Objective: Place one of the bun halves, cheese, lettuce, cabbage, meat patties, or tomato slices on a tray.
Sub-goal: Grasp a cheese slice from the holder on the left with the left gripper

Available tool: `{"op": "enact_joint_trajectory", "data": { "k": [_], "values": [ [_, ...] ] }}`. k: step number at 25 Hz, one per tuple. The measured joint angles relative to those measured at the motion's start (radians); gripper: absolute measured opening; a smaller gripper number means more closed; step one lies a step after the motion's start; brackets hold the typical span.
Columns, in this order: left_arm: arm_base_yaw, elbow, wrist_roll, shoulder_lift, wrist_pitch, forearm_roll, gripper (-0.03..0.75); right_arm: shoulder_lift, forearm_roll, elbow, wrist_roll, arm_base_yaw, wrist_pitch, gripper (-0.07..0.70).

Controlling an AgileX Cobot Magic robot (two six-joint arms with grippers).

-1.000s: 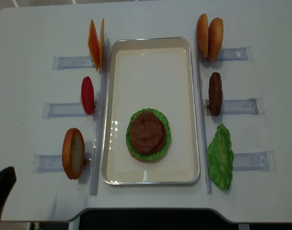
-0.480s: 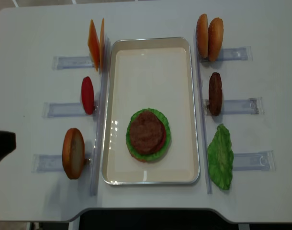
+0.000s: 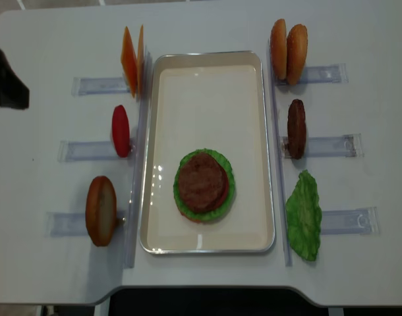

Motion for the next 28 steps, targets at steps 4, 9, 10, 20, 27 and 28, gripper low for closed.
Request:
{"op": "enact_joint_trajectory", "data": {
  "k": [4, 9, 10, 20, 27, 28],
  "values": [
    [0.000, -0.140, 0.000, 0.133, 0.000, 0.004, 0.692, 0.000, 0.000, 0.000, 0.000, 0.000, 0.000, 0.486],
    [0.000, -0.333, 0.000, 0.308, 0.000, 0.014, 0.692, 0.000, 0.000, 0.000, 0.000, 0.000, 0.000, 0.486],
    [0.000, -0.374, 0.000, 0.343, 0.000, 0.014, 0.692, 0.000, 0.000, 0.000, 0.000, 0.000, 0.000, 0.486],
    [0.000, -0.665, 0.000, 0.626, 0.000, 0.016, 0.644, 0.000, 0.000, 0.000, 0.000, 0.000, 0.000, 0.486],
    [0.000, -0.755, 0.000, 0.770, 0.000, 0.016, 0.644, 0.000, 0.000, 0.000, 0.000, 0.000, 0.000, 0.486],
    [0.000, -0.768, 0.000, 0.791, 0.000, 0.016, 0.644, 0.000, 0.000, 0.000, 0.000, 0.000, 0.000, 0.486]
  ]
}}
